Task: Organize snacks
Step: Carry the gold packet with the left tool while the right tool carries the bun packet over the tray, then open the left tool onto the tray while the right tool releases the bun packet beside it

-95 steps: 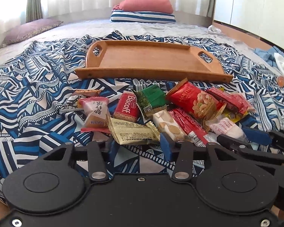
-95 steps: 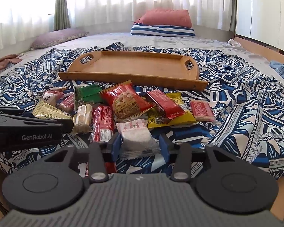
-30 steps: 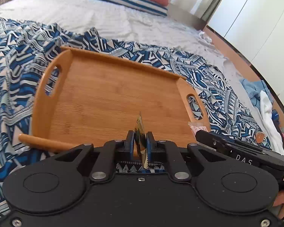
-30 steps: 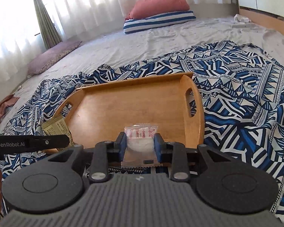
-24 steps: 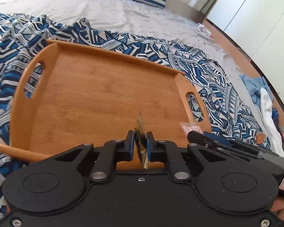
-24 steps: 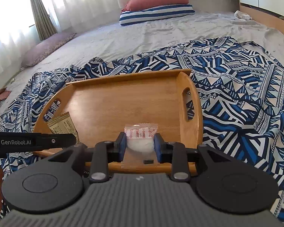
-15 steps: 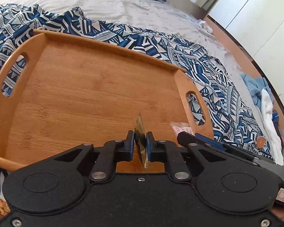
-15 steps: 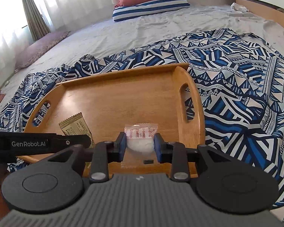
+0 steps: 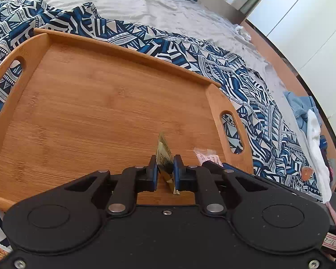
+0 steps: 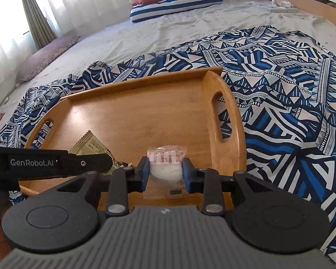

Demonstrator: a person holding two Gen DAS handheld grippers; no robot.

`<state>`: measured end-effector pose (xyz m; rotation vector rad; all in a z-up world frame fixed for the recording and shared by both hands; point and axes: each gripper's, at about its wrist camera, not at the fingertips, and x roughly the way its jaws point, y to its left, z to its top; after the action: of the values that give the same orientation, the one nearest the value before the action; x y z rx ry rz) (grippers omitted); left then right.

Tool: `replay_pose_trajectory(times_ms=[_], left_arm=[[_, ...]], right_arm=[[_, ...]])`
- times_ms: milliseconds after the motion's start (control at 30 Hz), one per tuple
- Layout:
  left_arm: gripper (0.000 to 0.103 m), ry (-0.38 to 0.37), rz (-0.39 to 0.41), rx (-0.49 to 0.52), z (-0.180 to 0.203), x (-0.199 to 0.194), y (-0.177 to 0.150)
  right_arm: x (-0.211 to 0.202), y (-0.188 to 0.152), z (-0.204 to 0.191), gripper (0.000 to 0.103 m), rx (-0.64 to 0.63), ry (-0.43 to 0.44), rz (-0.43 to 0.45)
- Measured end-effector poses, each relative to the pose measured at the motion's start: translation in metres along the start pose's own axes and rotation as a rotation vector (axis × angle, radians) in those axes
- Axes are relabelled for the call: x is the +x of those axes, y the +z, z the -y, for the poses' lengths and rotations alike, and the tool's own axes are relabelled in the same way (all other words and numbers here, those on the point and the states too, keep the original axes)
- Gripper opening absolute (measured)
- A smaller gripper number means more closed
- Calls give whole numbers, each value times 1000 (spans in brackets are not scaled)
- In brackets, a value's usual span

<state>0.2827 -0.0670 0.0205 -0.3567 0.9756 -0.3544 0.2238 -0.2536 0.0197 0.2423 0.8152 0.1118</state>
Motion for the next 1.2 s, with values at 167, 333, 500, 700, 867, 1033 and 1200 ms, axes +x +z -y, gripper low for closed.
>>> replay_pose_trajectory(times_ms=[167, 333, 500, 700, 867, 1033, 1200], left_arm=[[13, -26, 8, -45, -3, 2, -5], [14, -42, 15, -49, 0, 5, -10], [15, -55, 7, -49, 5, 8, -13], [19, -53, 11, -66, 6, 11, -17], [21, -33, 21, -44, 11, 9, -19], [32, -4, 26, -23, 13, 5, -19], [56, 23, 41, -8, 10, -5, -19]], right_arm=[[-1, 0, 1, 37, -7, -3, 6], [-1, -2, 7, 37, 11, 6, 9], [-2, -2, 8, 37, 9, 7, 12], [-3, -2, 9, 38, 7, 8, 8], [-4, -2, 9, 41, 9, 11, 8], [-7, -2, 7, 43, 4, 8, 17], [-13, 0, 8, 44, 10, 8, 29]])
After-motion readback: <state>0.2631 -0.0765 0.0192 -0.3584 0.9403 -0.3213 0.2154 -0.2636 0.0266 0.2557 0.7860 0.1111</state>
